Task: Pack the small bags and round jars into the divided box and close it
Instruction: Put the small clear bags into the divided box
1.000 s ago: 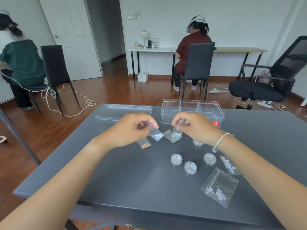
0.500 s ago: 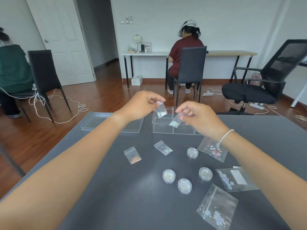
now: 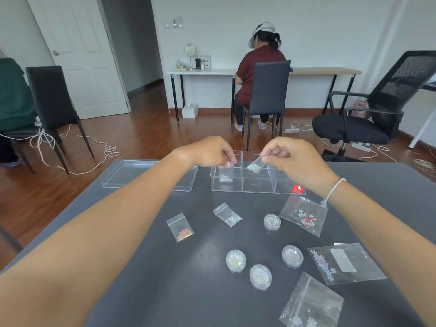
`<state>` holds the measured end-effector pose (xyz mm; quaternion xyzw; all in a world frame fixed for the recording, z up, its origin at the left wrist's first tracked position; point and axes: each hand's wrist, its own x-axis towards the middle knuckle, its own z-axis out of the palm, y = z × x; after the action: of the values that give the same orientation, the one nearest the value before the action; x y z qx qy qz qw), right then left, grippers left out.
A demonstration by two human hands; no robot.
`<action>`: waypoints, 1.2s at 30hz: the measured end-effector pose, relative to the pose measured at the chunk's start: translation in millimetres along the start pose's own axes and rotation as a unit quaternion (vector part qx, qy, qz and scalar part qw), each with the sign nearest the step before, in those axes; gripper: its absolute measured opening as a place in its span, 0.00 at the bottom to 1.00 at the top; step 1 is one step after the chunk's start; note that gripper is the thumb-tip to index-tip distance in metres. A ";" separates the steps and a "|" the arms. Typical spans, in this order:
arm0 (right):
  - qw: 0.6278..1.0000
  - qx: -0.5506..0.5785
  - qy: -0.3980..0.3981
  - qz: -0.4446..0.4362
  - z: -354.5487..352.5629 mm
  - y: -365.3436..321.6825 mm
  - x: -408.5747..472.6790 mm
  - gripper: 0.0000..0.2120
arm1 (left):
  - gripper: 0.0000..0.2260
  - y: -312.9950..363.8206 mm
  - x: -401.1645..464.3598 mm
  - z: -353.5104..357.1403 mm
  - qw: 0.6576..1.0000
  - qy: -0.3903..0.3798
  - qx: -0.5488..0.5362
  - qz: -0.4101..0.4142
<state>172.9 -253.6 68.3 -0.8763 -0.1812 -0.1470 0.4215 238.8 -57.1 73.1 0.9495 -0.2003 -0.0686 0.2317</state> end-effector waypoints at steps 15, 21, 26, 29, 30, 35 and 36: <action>1.000 -0.023 -0.007 0.005 8.7 6.6 10.4 0.07 | 0.10 -6.7 8.8 15.1 0.997 0.073 0.030 0.020; 0.999 -0.030 -0.021 0.007 13.4 7.4 17.6 0.06 | 0.09 -12.8 8.3 17.3 0.997 0.075 0.012 0.028; 0.999 -0.022 -0.028 0.006 21.2 3.8 31.3 0.07 | 0.10 -22.1 -8.0 9.2 0.987 0.145 -0.050 0.051; 0.999 -0.016 -0.035 0.003 30.7 0.3 41.0 0.09 | 0.10 -30.5 -26.5 5.4 0.976 0.191 -0.099 0.045; 0.999 -0.019 -0.038 0.002 34.2 -1.4 44.0 0.10 | 0.10 -33.5 -33.6 5.2 0.973 0.199 -0.110 0.041; 0.997 -0.043 -0.062 0.013 50.1 -5.4 52.7 0.09 | 0.09 -47.3 -70.6 11.2 0.969 0.210 -0.128 0.017; 0.996 -0.054 -0.073 0.017 52.6 -5.8 53.0 0.08 | 0.09 -49.6 -77.8 12.5 0.970 0.207 -0.128 0.014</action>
<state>223.0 -198.4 62.4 -0.9093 -0.1884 -0.0846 0.3613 182.5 10.1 41.7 0.9026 -0.1506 0.1072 0.3887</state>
